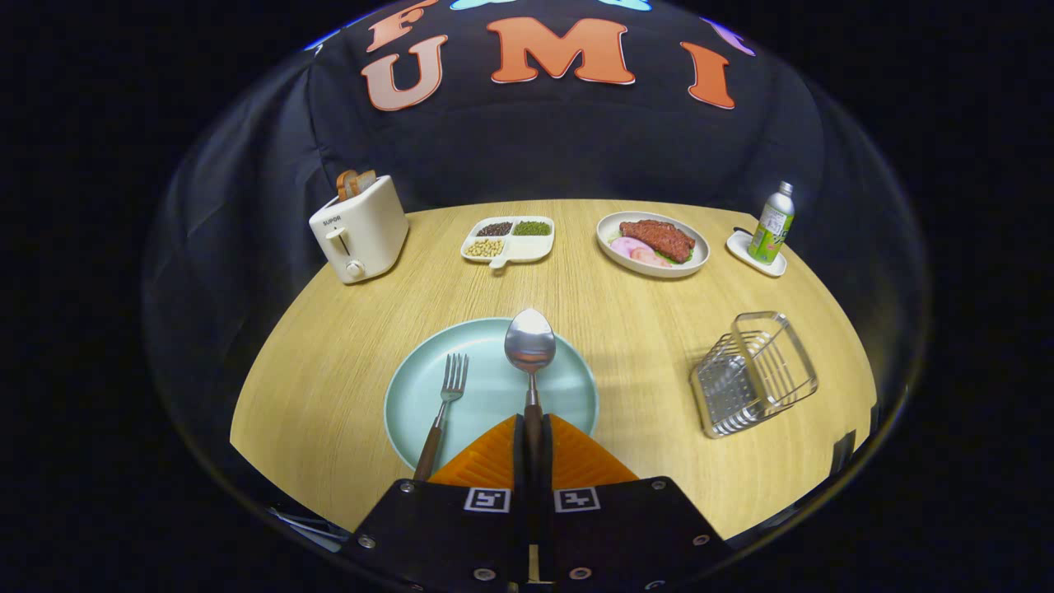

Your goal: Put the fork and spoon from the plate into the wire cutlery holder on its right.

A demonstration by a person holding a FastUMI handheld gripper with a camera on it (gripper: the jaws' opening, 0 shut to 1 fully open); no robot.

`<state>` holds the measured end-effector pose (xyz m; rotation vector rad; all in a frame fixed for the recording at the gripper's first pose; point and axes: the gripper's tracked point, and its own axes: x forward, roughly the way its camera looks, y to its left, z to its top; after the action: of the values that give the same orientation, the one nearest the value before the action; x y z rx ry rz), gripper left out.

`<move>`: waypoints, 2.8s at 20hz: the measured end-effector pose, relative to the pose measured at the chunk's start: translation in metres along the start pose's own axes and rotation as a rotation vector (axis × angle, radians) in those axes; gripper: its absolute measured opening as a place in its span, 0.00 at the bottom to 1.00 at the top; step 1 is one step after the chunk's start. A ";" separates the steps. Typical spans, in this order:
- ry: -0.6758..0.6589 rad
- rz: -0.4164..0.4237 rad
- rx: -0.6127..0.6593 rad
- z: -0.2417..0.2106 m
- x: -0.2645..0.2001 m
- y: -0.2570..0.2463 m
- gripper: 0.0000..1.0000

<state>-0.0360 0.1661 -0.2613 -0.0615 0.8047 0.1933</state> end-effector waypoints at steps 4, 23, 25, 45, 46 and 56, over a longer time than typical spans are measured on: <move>0.027 -0.007 -0.004 0.016 -0.036 -0.046 0.05; 0.543 -0.007 -0.147 0.012 -0.051 -0.181 0.05; 0.591 -0.016 -0.170 0.010 -0.043 -0.186 0.05; 0.649 -0.059 -0.150 0.020 -0.008 -0.190 0.19; 0.621 -0.058 -0.146 0.026 -0.008 -0.187 0.32; 0.328 -0.036 -0.114 0.073 -0.028 -0.108 0.99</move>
<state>0.0175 0.0657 -0.1923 -0.2193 1.1185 0.1971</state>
